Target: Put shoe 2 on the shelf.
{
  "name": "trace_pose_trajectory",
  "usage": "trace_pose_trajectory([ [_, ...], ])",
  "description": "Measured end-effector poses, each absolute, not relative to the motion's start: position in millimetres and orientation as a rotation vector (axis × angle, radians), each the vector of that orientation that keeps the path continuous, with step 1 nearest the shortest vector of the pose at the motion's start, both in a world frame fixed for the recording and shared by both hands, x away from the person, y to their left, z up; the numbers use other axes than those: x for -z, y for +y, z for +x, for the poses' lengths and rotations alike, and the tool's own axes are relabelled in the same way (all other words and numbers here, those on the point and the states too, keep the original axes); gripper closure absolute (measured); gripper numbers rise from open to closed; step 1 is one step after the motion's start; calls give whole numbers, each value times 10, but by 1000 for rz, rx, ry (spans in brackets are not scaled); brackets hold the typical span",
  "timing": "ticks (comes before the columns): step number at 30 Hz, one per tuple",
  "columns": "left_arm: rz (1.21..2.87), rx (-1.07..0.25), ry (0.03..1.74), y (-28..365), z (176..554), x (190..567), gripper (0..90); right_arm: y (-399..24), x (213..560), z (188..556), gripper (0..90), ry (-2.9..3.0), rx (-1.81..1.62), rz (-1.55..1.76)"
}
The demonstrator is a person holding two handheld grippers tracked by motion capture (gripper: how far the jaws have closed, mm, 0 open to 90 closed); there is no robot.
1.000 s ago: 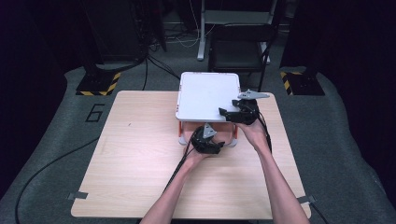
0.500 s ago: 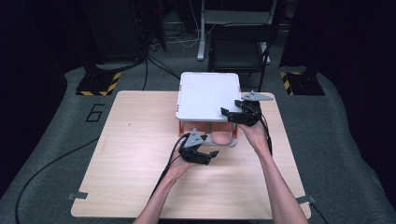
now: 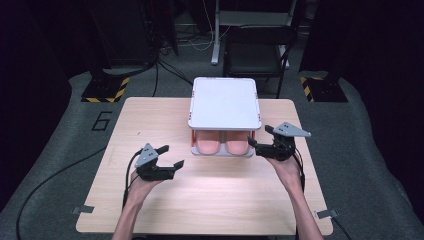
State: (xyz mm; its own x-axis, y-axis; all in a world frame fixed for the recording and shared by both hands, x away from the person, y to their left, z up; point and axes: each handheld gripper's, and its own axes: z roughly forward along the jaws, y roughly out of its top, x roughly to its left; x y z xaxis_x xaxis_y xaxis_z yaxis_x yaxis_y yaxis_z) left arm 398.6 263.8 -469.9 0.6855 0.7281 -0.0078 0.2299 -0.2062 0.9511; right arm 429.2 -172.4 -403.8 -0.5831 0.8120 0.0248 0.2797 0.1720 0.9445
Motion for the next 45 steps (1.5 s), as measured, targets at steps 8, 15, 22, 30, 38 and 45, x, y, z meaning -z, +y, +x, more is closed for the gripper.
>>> trace_pose_trajectory([
  [8,1660,-648,928,3195,3819,4812,156,-1906,4279,3913,174,1902,-1375,1051],
  [15,1595,-689,994,3395,3722,4914,157,-2048,4447,3732,180,1872,-1311,1090],
  [22,1600,-698,1004,3404,3684,4946,159,-2072,4523,3704,181,1883,-1294,1104],
  [30,1597,-704,1013,3405,3662,4961,159,-2112,4589,3654,182,1881,-1297,1110],
  [38,1578,-703,1035,3443,3668,4985,159,-2139,4661,3632,180,1872,-1308,1146],
  [45,1591,-695,1053,3453,3675,5010,160,-2136,4708,3639,178,1874,-1305,1161],
])
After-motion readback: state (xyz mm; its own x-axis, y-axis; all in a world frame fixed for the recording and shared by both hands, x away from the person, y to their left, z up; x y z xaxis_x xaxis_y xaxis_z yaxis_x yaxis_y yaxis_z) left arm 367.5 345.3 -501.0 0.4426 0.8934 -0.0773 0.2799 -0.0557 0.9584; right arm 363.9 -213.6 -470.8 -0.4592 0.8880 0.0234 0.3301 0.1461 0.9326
